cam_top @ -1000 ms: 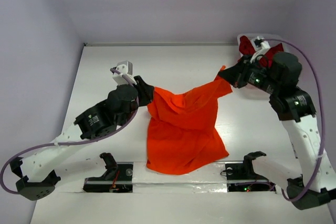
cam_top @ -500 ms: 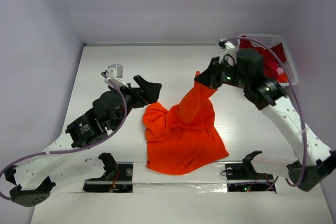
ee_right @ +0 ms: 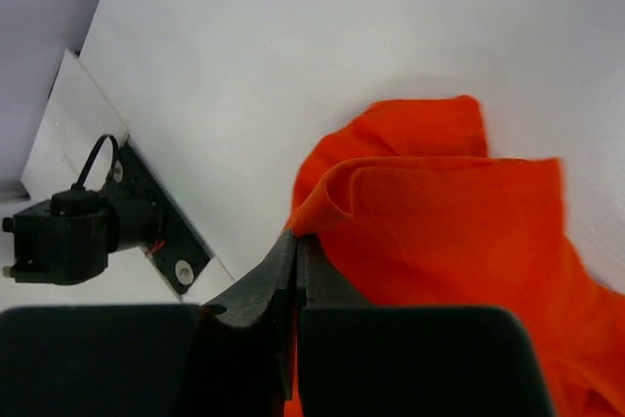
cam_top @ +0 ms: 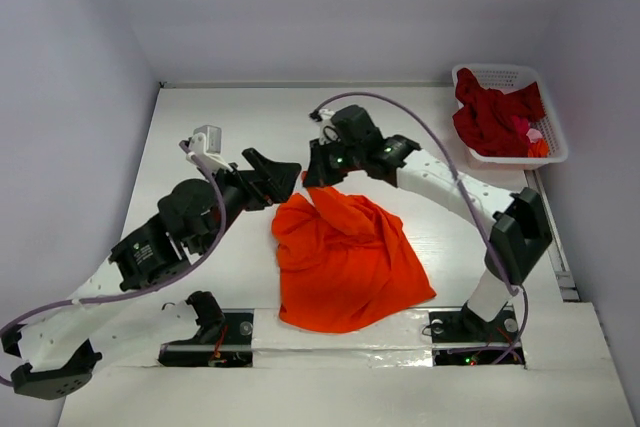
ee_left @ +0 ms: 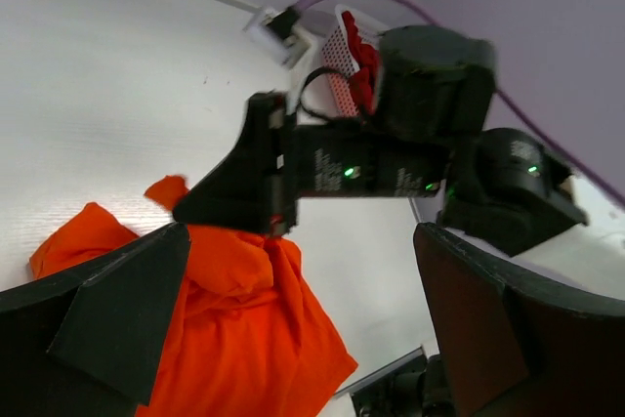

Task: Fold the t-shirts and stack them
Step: Flatten out the tshirt

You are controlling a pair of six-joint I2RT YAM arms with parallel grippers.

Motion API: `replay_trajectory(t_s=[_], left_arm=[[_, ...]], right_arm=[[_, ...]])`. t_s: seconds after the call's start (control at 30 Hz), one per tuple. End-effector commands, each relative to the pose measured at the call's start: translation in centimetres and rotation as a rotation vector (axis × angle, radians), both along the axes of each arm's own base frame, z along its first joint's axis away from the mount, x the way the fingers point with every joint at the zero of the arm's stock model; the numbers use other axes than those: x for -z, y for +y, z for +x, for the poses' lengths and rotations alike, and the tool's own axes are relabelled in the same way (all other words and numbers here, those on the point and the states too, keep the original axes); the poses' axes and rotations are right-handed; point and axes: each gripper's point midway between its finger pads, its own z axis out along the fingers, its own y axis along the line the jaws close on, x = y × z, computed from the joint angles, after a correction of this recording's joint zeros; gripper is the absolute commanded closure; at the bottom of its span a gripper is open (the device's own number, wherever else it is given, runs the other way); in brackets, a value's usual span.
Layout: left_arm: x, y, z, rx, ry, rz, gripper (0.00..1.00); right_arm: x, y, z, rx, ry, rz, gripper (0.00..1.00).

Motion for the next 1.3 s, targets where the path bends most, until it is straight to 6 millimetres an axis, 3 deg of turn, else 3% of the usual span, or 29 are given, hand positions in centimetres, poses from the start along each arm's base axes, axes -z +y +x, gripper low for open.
replay_trajectory(t_s=[0.0,0.03,0.17,0.3,0.47,0.67,0.73,0.77,0.8,0.83,1.0,1.07,1.2,1.23,1.27], left_arm=[[-3.6,1.7,-0.8,-0.016,-0.054,-0.065,0.01],[-4.1,1.9,-0.9,-0.015,-0.059,-0.068,0.01],[-4.5,2.1,-0.8,-0.023,-0.062,-0.048,0.01],[-4.9,2.7,-0.9,-0.036,-0.071,-0.044,0.01],[-5.9,3.4,-1.1,-0.047,-0.081,-0.049,0.01],[-6.4,3.8,-1.5,-0.041,-0.081,-0.061,0.01],[-6.2,3.8,-1.6,-0.037,-0.078,-0.06,0.01],[-6.1,3.7,-1.6,-0.037,-0.075,-0.058,0.01],[-6.0,3.7,-1.6,-0.038,-0.075,-0.058,0.01],[-5.8,3.7,-1.5,-0.037,-0.071,-0.051,0.01],[-4.0,3.8,-0.7,-0.087,-0.044,-0.017,0.01],[-2.3,4.6,-0.1,-0.156,-0.021,-0.016,0.01],[-1.2,6.2,0.1,-0.225,-0.048,-0.077,0.01],[-1.3,6.1,0.3,-0.231,-0.059,-0.093,0.01],[-0.4,5.3,0.6,-0.218,-0.055,-0.065,0.01]], right_arm=[[-3.0,5.0,-1.9,-0.084,-0.074,0.089,1.0],[-2.5,6.4,-3.7,-0.124,-0.064,0.087,1.0],[-0.4,9.7,-7.3,-0.186,-0.011,0.092,1.0],[1.7,11.4,-9.4,-0.219,0.035,0.095,1.0],[3.8,12.0,-9.7,-0.229,0.081,0.101,1.0],[4.3,12.3,-9.9,-0.243,0.099,0.102,1.0],[4.4,12.4,-10.1,-0.253,0.106,0.109,0.9],[4.5,12.4,-10.3,-0.258,0.112,0.11,0.65],[4.6,12.4,-10.4,-0.263,0.118,0.108,0.51],[4.8,12.4,-10.4,-0.265,0.12,0.108,0.01],[4.6,11.2,-11.2,-0.244,0.105,0.109,0.0],[3.2,10.0,-11.3,-0.215,0.074,0.123,0.0],[0.5,7.6,-11.2,-0.153,0.013,0.14,0.0],[0.3,6.9,-10.8,-0.118,-0.006,0.127,0.0],[-1.7,6.0,-10.7,-0.092,-0.04,0.153,0.0]])
